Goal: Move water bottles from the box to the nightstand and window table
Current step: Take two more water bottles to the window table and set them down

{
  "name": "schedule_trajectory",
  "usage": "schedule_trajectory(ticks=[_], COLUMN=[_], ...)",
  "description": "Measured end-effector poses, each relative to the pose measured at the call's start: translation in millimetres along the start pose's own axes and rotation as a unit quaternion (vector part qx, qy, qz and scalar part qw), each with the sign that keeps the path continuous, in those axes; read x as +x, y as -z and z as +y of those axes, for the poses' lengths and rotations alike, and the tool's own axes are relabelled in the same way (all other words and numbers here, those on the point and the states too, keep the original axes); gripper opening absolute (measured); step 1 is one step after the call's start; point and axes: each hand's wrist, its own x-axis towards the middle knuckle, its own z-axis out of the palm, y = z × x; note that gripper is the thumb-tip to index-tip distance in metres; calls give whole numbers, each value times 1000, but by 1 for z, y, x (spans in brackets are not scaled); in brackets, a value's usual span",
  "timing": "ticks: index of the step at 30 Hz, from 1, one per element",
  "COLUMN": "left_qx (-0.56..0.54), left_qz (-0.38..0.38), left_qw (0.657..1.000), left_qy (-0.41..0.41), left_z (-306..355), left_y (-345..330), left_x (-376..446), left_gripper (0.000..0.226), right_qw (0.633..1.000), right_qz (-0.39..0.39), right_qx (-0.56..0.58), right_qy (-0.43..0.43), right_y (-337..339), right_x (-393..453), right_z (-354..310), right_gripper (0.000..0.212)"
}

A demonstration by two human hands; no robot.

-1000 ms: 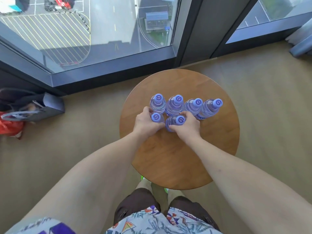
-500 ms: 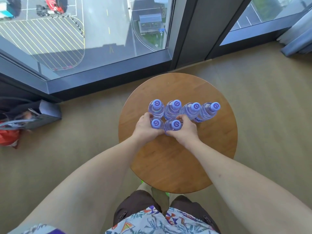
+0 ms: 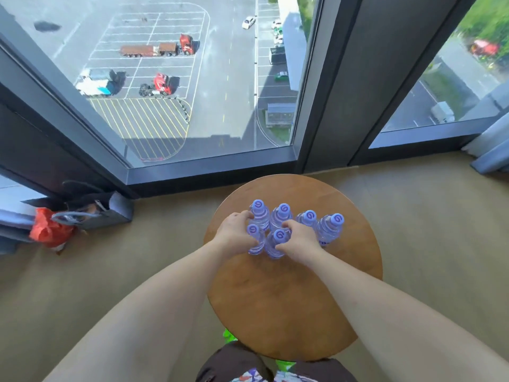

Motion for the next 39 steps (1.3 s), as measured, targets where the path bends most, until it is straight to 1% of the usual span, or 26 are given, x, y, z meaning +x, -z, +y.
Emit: schedule_trajectory(ticks=[2, 3, 6, 7, 9, 12, 18, 22, 24, 27, 29, 31, 33, 36, 39], left_qx=[3, -7, -21, -12, -5, -14, 16, 30, 34, 37, 40, 46, 47, 63, 88], left_qz=[1, 10, 55, 60, 52, 52, 53, 61, 55, 23, 18, 42, 73, 113, 149], left_qw=[1000, 1000, 998, 998, 998, 997, 994, 994, 994, 995, 995, 994, 993, 990, 984], left_qy=[-7, -7, -4, -11, -35, -50, -91, -89, -92, -92, -92, -94, -80, -63, -42], left_z=[-4, -6, -4, -2, 3, 12, 23, 19, 19, 24, 30, 40, 52, 67, 77], left_y=[-15, -23, -35, -38, -41, -41, -42, -38, -36, -30, -19, -1, 21, 57, 96], left_x=[0, 1, 4, 5, 4, 5, 8, 12, 14, 13, 13, 11, 6, -9, -35], left_gripper=[68, 62, 37, 33, 32, 31, 36, 37, 36, 33, 35, 35, 37, 47, 56], right_qw=[1000, 999, 994, 991, 986, 982, 979, 978, 981, 987, 988, 989, 990, 992, 983], right_qz=[-13, -3, 58, 75, 94, 110, 132, 123, 110, 93, 103, 117, 120, 109, 89], right_qx=[18, 38, 98, 110, 134, 144, 141, 156, 142, 116, 99, 89, 69, 20, -53], right_qy=[3, 4, -4, -12, -33, -56, -61, -69, -70, -66, -53, -35, -7, 66, 149], right_y=[-11, -18, -33, -36, -38, -30, -29, -31, -28, -19, -8, 7, 26, 57, 84], right_x=[1, 3, 4, 3, -1, -1, 4, 6, 8, 6, 4, 2, 0, -4, -17], right_z=[9, 14, 24, 26, 31, 35, 35, 28, 24, 19, 14, 5, -8, -37, -73], right_gripper=[68, 67, 50, 44, 35, 30, 29, 29, 33, 49, 53, 52, 54, 61, 66])
